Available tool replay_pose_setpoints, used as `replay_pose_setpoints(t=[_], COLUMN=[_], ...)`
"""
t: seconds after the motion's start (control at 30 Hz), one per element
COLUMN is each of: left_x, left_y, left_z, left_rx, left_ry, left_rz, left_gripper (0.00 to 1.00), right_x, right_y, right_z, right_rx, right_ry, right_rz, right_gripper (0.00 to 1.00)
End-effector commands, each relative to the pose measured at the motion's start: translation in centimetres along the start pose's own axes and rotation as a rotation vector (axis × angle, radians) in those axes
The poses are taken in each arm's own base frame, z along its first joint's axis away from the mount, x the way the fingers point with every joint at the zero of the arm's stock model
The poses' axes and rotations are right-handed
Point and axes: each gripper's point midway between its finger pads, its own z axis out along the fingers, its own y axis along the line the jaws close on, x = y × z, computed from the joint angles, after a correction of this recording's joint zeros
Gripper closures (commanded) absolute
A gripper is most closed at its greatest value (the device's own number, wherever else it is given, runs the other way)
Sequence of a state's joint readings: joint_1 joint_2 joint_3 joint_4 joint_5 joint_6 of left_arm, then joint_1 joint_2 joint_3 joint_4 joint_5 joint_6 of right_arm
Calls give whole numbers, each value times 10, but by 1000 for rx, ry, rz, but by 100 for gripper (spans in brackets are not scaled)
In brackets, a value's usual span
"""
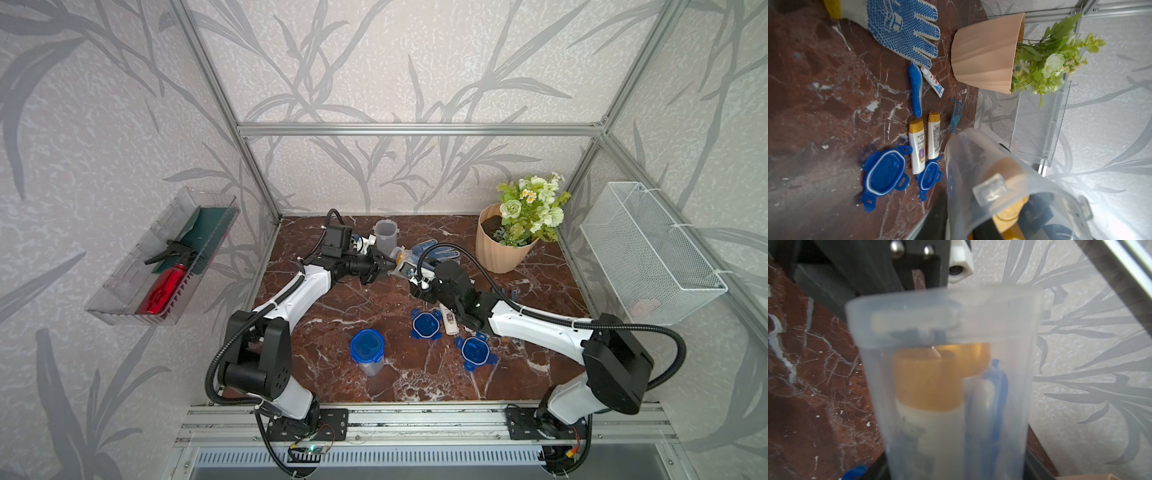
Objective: Take out toiletry kits
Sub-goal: 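Pour the toiletry kits out of the container.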
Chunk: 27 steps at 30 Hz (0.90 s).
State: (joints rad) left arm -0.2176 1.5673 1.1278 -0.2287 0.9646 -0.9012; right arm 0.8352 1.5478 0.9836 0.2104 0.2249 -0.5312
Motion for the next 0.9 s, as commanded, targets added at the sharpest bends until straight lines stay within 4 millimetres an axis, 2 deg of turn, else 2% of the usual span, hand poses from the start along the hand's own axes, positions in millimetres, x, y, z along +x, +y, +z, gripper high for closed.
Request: replay_pose_setpoints(t=[0.0, 0.17, 0.3, 0.6, 0.7, 0.87], left_x=[-2, -11, -14, -15, -16, -17], left_y=[0, 30, 38, 43, 45, 50], left_z=[-8, -40, -56, -53, -57, -60], left_rx=[-67, -354, -447, -453, -471, -503], left_ry=[-29, -171, -232, -227, -240, -253], left_rz=[53, 103, 133, 126, 130, 128], left_gripper=[51, 43, 40, 39, 38, 32], right_x=[-12, 21, 54, 90, 106, 116], right_y=[-10, 0, 4, -6, -1, 4], right_z=[-14, -15, -13, -4, 6, 13], right_rx=[-35, -72, -77, -89, -119, -161], right_ry=[11, 164, 296, 565, 661, 743], right_rz=[64, 17, -28, -150, -199, -253], right_gripper=[72, 80, 84, 84, 85, 86])
